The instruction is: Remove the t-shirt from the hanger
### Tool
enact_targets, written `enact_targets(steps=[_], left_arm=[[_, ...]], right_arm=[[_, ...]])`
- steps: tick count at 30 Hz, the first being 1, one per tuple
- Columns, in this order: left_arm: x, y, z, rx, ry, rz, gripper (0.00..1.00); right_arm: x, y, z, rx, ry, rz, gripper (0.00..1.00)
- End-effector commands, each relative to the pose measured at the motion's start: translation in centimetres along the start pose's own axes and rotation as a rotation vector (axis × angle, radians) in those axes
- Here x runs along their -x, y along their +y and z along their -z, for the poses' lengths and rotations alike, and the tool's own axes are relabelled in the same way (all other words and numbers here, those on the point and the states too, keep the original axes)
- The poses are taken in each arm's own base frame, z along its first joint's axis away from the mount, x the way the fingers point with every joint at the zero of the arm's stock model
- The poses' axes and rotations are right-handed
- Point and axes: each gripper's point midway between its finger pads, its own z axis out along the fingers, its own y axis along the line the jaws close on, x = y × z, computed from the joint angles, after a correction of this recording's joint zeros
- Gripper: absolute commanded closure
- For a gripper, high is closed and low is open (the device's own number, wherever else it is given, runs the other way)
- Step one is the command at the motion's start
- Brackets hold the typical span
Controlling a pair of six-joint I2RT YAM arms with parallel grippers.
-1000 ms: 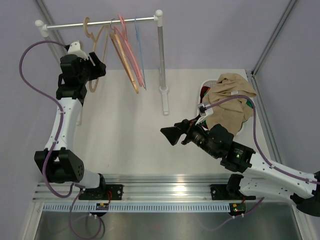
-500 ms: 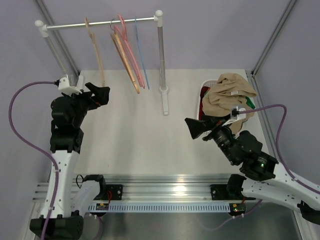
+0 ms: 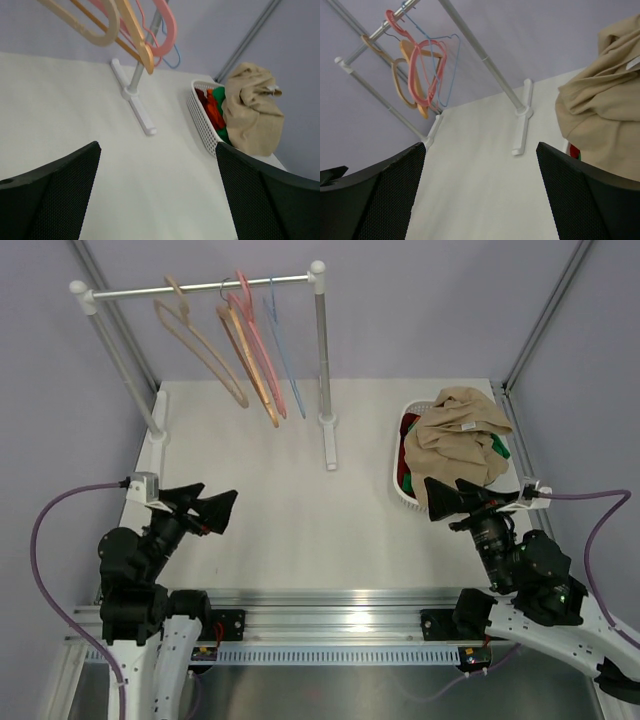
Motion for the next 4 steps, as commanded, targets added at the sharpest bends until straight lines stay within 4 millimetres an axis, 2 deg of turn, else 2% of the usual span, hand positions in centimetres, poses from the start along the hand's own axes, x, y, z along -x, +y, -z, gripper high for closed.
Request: enact_targets(steps=[1, 4], left_arm=[[-2.63, -1.09, 0.44, -0.089, 0.086, -0.003, 0.01], [-2.68, -1.08, 0.6, -0.085, 0.081, -0.007, 0.01]], right_arm=[[-0.54, -2.71, 0.35, -0.12, 0.01, 0.051, 0.0], [-1.24, -3.22, 0.39, -0.143, 0.029, 0.064, 0.01]])
